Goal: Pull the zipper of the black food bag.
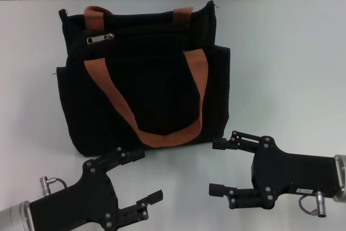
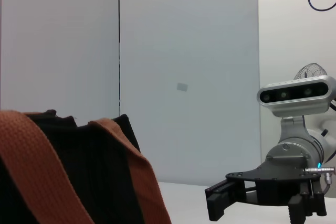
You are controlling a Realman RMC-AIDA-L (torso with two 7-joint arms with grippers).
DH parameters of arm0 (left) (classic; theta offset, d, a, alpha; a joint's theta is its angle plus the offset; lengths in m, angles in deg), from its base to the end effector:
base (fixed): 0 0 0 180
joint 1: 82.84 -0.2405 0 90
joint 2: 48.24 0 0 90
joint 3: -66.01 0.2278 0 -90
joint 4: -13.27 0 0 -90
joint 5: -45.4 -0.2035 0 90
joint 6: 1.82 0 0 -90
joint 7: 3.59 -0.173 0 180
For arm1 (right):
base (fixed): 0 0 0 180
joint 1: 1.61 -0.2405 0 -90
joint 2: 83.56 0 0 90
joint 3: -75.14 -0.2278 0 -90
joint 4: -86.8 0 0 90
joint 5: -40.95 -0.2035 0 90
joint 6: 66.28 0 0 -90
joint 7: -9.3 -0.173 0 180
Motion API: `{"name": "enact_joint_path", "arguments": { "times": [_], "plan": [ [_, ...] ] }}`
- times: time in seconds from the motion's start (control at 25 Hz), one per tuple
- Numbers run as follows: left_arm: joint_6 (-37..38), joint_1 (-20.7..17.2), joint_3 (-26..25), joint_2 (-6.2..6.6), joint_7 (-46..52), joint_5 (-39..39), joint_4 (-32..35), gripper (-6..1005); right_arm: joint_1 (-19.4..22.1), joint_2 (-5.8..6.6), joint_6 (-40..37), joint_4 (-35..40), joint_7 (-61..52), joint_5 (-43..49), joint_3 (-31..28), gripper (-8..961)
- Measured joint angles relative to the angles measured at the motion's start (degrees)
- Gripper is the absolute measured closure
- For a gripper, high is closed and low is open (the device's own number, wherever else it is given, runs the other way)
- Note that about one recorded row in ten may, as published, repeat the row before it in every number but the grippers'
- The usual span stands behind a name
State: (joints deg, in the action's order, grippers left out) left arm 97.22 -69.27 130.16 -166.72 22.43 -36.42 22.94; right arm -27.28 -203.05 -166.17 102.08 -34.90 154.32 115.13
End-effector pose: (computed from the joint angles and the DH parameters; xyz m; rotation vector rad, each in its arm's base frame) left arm -0.2513 0.1861 -0.0623 -2.5506 -0.1850 -1.0683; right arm 0.2265 0.2280 -0.0634 -2.8317 0.2585 1.0447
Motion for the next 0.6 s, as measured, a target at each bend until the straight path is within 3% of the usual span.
{"name": "enact_joint_path", "arguments": {
  "times": [0.36,0.48,0.56,0.6],
  "plan": [
    [0.04,0.43,-0.54,0.00,-0.15,0.12,0.00,233,-0.81,-0.11,0.84,-0.39,0.00,0.00,-0.14,125],
    [0.74,-0.18,-4.44,0.01,-0.21,0.60,0.03,234,-0.90,-0.12,1.05,-0.62,0.00,-0.04,-0.22,125],
    [1.61,-1.06,-9.86,0.01,-0.22,0.77,0.07,235,-0.90,-0.12,1.19,-0.78,0.00,-0.08,-0.26,126],
    [2.71,-2.06,-14.90,0.01,-0.23,0.77,0.08,236,-1.14,-0.13,1.70,-1.42,0.00,-0.65,-0.40,126]
  ]
}}
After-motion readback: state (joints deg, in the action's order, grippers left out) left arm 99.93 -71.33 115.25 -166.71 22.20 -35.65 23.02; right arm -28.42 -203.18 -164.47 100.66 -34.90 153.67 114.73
